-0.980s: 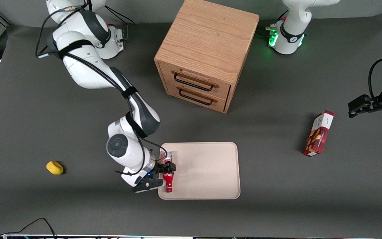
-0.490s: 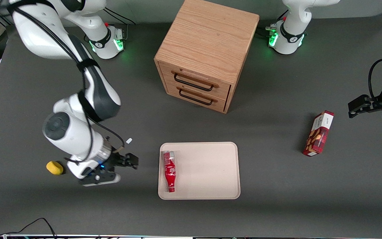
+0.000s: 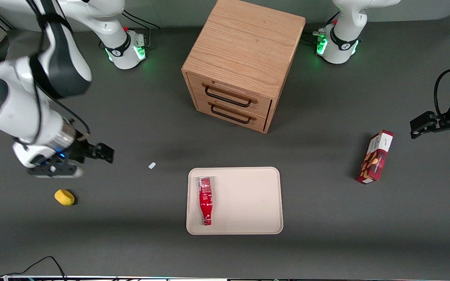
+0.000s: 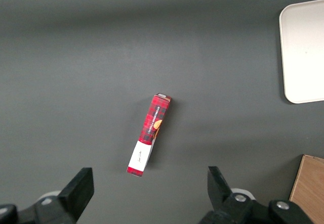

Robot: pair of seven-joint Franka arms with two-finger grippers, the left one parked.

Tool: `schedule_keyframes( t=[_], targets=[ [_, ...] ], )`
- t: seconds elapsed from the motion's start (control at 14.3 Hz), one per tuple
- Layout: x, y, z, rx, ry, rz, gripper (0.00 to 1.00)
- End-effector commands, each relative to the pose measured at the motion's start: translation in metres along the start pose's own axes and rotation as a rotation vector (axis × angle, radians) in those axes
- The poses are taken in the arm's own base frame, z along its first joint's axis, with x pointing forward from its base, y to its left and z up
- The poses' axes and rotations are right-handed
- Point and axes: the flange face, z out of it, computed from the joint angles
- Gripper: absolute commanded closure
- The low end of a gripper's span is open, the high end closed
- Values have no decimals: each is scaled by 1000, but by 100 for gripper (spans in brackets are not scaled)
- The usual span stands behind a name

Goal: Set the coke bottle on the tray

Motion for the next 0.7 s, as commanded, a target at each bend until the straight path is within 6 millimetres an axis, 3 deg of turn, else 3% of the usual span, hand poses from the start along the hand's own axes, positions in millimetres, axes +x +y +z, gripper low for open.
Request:
schedule_keyframes(
  t=[0.0, 0.21, 0.42, 0.63],
  targets=[
    [-31, 21, -34, -14, -23, 40, 0],
    [-43, 37, -60, -27, -36, 49, 0],
    [-41, 60, -64, -23, -37, 35, 0],
    [-41, 65, -64, -5, -40, 47, 0]
  ],
)
